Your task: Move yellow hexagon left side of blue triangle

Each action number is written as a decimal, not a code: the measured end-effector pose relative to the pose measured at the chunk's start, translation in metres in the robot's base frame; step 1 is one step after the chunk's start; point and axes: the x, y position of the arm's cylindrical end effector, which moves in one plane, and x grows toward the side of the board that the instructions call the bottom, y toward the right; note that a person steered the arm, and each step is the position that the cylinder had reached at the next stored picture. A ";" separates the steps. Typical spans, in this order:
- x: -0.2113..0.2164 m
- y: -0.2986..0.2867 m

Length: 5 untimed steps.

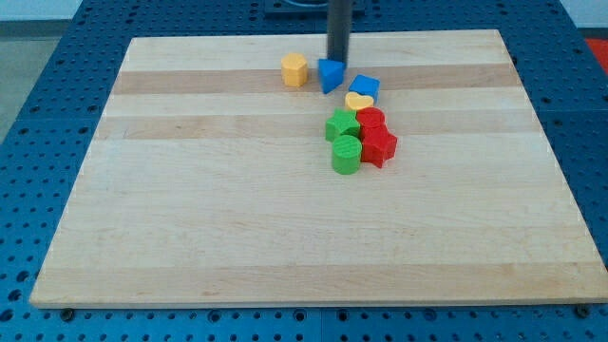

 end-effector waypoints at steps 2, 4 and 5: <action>0.015 0.005; -0.050 0.010; -0.055 -0.037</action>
